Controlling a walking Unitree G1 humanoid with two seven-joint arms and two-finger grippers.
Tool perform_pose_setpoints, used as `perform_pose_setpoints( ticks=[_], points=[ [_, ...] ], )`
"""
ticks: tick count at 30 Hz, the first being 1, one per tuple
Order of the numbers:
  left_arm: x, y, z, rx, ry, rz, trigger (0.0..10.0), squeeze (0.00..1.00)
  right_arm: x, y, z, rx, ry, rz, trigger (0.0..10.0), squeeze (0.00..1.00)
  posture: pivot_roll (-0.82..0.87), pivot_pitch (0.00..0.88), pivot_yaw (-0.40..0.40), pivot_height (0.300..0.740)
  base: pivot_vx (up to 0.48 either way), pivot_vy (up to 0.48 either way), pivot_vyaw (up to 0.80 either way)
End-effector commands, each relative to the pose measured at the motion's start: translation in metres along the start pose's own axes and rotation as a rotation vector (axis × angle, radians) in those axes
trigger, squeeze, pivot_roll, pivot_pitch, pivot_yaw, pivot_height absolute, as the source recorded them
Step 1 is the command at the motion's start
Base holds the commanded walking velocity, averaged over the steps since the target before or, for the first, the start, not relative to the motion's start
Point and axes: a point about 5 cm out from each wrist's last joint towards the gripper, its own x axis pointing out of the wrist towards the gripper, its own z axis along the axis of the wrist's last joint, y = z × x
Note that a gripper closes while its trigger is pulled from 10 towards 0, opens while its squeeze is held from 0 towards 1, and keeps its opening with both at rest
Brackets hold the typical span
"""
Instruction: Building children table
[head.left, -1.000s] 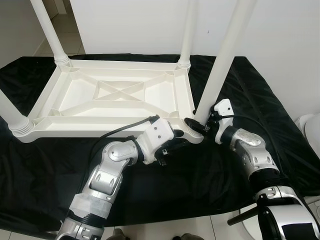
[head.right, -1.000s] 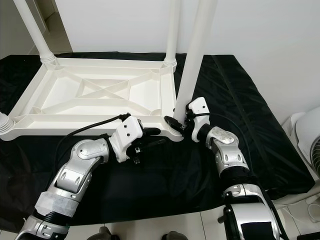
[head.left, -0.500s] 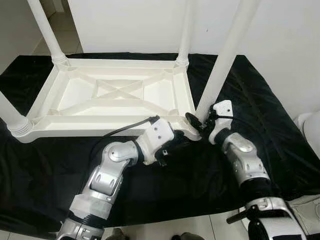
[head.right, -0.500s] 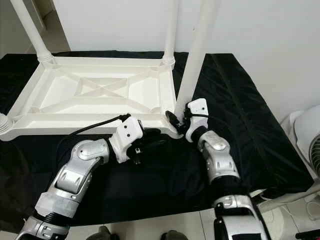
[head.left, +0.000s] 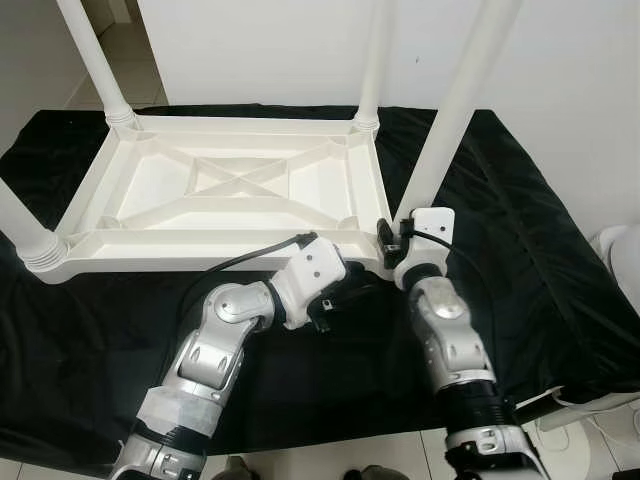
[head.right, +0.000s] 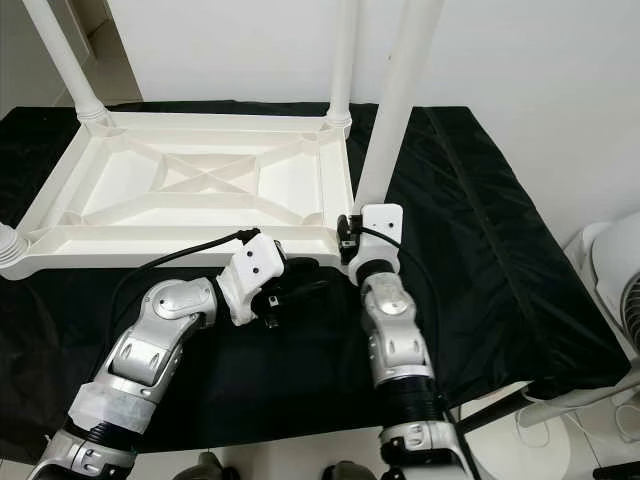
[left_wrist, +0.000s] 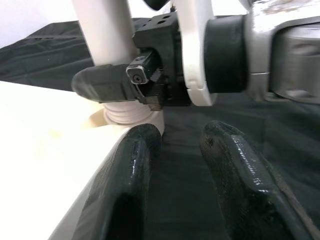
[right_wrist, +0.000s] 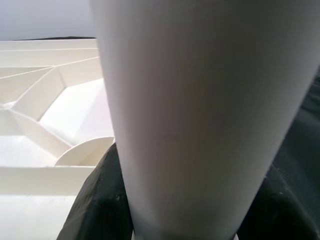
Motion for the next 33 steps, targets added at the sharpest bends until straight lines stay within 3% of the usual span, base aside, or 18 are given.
perform_pose_setpoints(
  ticks=[1, 4, 5, 7, 8, 14, 16, 17, 25, 33],
  points=[
    [0.000, 0.007, 0.000, 0.005, 0.001, 0.094, 10.0, 0.00, -0.003, 0.004, 0.006, 0.010, -0.021, -0.020, 10.0, 0.00, -0.12, 0.030, 0.017, 0.740, 0.000, 0.000, 0.00],
    [0.001, 0.006, 0.000, 0.006, -0.001, 0.089, 10.0, 0.00, -0.004, 0.005, 0.007, 0.015, -0.029, -0.006, 10.0, 0.00, -0.12, 0.030, 0.017, 0.740, 0.000, 0.000, 0.00],
    [0.001, 0.005, 0.000, 0.006, -0.001, 0.086, 10.0, 0.00, -0.004, 0.003, 0.008, 0.023, -0.038, -0.003, 10.0, 0.23, -0.12, 0.025, 0.017, 0.740, 0.000, 0.000, 0.00],
    [0.002, 0.005, 0.000, 0.006, -0.001, 0.084, 10.0, 0.00, -0.004, 0.002, 0.009, 0.027, -0.045, -0.003, 10.0, 0.23, -0.12, 0.025, 0.017, 0.740, 0.000, 0.000, 0.00],
    [0.002, 0.005, 0.000, 0.006, -0.002, 0.084, 10.0, 0.00, -0.004, 0.000, 0.010, 0.039, -0.052, 0.002, 10.0, 1.00, -0.12, 0.025, 0.017, 0.740, 0.000, 0.000, 0.00],
    [0.002, 0.004, -0.001, 0.005, -0.005, 0.086, 10.0, 0.00, -0.005, -0.006, 0.013, 0.057, -0.067, 0.032, 10.0, 1.00, -0.12, 0.018, 0.009, 0.740, 0.000, 0.000, 0.00],
    [0.002, 0.003, -0.001, 0.003, -0.007, 0.087, 10.0, 0.00, -0.005, -0.010, 0.012, 0.044, -0.059, 0.139, 10.0, 1.00, -0.12, 0.017, 0.007, 0.740, 0.000, 0.000, 0.00],
    [0.002, 0.003, -0.001, 0.002, -0.007, 0.088, 10.0, 0.00, -0.003, -0.014, 0.009, 0.032, -0.039, 0.205, 10.0, 0.00, -0.12, 0.018, 0.004, 0.740, 0.000, 0.000, 0.00],
    [0.003, 0.004, 0.000, 0.002, -0.011, 0.090, 10.0, 0.00, 0.007, -0.030, -0.001, -0.041, 0.024, 0.466, 10.0, 0.00, -0.12, 0.021, 0.007, 0.740, 0.000, 0.000, 0.00],
    [0.004, 0.006, 0.001, 0.003, -0.013, 0.093, 10.0, 0.00, 0.018, -0.029, -0.004, -0.117, 0.087, 0.634, 10.0, 0.00, -0.12, 0.026, 0.008, 0.740, 0.000, 0.000, 0.00]
  ],
)
